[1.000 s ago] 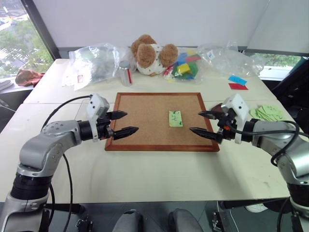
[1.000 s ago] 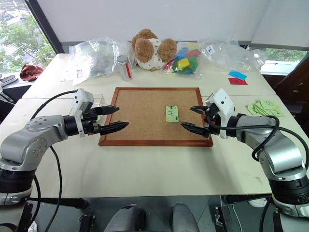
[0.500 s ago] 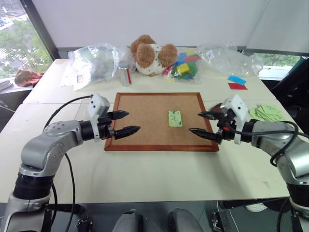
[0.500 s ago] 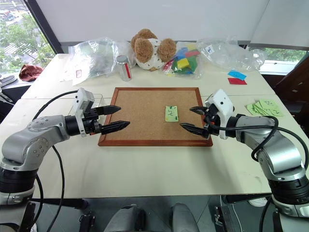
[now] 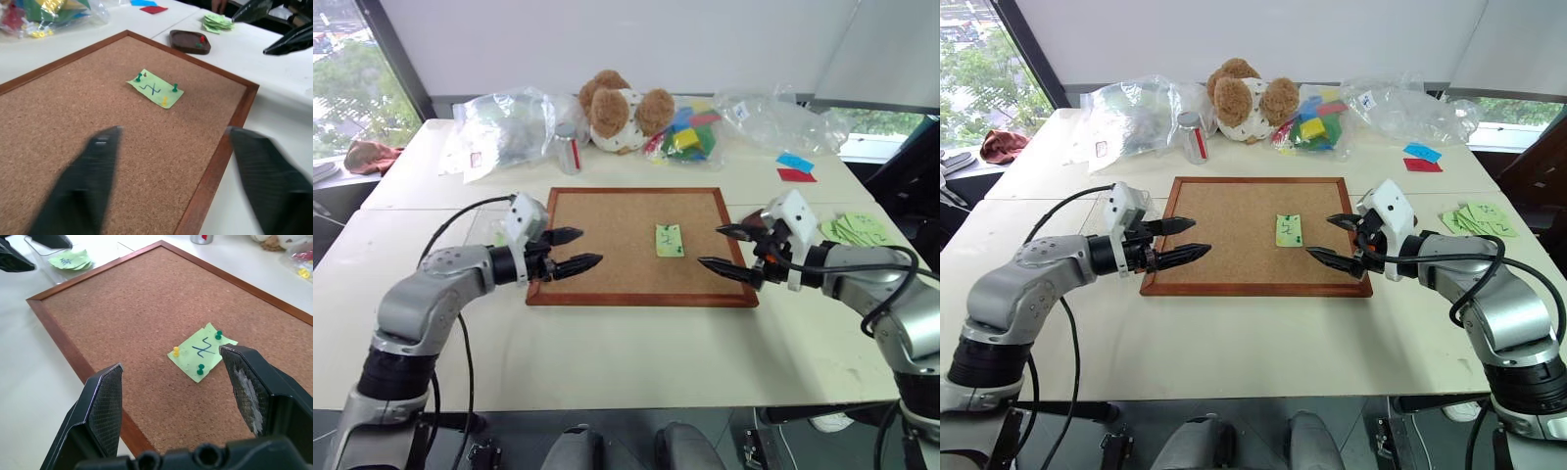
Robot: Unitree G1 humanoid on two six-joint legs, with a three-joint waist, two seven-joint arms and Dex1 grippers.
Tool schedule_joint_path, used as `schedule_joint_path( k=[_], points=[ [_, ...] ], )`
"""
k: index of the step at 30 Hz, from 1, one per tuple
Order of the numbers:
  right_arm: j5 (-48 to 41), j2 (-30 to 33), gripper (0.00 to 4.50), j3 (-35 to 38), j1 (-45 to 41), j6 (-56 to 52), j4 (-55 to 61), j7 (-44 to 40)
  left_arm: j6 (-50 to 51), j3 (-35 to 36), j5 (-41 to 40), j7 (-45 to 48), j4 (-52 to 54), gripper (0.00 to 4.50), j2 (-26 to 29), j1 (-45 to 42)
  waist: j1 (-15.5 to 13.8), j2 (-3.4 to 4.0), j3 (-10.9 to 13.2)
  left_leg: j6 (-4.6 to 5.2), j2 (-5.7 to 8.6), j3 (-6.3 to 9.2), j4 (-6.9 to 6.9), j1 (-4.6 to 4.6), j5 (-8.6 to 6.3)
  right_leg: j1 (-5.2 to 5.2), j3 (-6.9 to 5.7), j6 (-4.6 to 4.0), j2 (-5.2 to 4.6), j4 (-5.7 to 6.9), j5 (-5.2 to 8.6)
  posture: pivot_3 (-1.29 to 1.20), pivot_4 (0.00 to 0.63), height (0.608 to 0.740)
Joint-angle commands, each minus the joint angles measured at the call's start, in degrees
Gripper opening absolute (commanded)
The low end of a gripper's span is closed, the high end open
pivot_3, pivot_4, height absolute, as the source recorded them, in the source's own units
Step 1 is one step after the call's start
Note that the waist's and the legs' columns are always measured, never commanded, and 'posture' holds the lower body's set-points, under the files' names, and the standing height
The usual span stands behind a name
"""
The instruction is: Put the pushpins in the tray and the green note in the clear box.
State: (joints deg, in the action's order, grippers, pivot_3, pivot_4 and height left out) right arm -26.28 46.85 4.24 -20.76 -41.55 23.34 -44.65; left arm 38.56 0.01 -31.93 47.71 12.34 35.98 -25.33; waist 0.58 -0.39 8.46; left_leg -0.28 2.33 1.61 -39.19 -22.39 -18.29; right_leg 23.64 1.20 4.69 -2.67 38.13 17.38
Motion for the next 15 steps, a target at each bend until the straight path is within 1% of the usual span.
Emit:
schedule_joint_path(
  k=[1,2,3,4,10,15],
  points=[
    [0.55,-0.72,3.47,0.26,-1.21,0.94,0.37,1.07,-5.41,-2.46,4.42,0.28,-2.23,1.19,-0.94,-0.06,0.0,0.0,0.0,0.0,0.0,0.0,0.0,0.0,0.0,0.0,0.0,0.0,0.0,0.0,0.0,0.0,0.15,0.74],
    [0.77,-0.94,3.47,0.15,-1.42,0.92,0.23,1.27,-6.6,-3.31,5.57,0.12,-3.06,0.68,-1.5,0.06,0.0,0.0,0.0,0.0,0.0,0.0,0.0,0.0,0.0,0.0,0.0,0.0,0.0,0.0,0.0,0.0,0.15,0.74],
    [1.07,-1.24,3.47,-0.03,-1.7,0.92,-0.01,1.61,-7.68,-4.16,6.62,-0.08,-4.04,0.27,-2.36,-0.02,-0.01,0.0,0.0,0.0,0.0,0.0,0.0,0.0,0.0,0.01,0.0,0.0,0.0,0.0,0.0,0.0,0.15,0.74],
    [1.17,-1.61,3.47,-0.16,-2.0,0.72,-0.35,2.04,-8.57,-4.95,7.78,-0.74,-5.3,0.04,-3.41,-0.39,-0.01,0.0,0.0,0.0,0.0,0.0,0.0,0.0,0.0,0.0,0.0,0.0,0.0,0.0,0.0,0.0,0.15,0.74],
    [4.38,-5.11,3.47,-4.1,-6.4,-1.35,-4.96,6.28,-13.75,-8.44,13.2,-3.5,-16.19,0.04,-11.74,-4.72,-0.04,-0.02,-0.01,-0.01,0.01,-0.01,-0.04,-0.01,0.01,0.01,-0.01,0.01,0.0,0.03,0.0,0.0,0.15,0.74],
    [8.26,-11.54,3.47,-8.76,-13.62,-3.68,-13.26,11.23,-18.94,-10.52,18.85,-5.52,-24.15,0.04,-14.99,-6.68,0.38,-0.02,-0.02,-0.06,0.0,-0.04,-0.03,-0.01,0.04,0.09,0.01,0.01,0.04,0.1,0.0,0.0,0.15,0.74]
  ],
)
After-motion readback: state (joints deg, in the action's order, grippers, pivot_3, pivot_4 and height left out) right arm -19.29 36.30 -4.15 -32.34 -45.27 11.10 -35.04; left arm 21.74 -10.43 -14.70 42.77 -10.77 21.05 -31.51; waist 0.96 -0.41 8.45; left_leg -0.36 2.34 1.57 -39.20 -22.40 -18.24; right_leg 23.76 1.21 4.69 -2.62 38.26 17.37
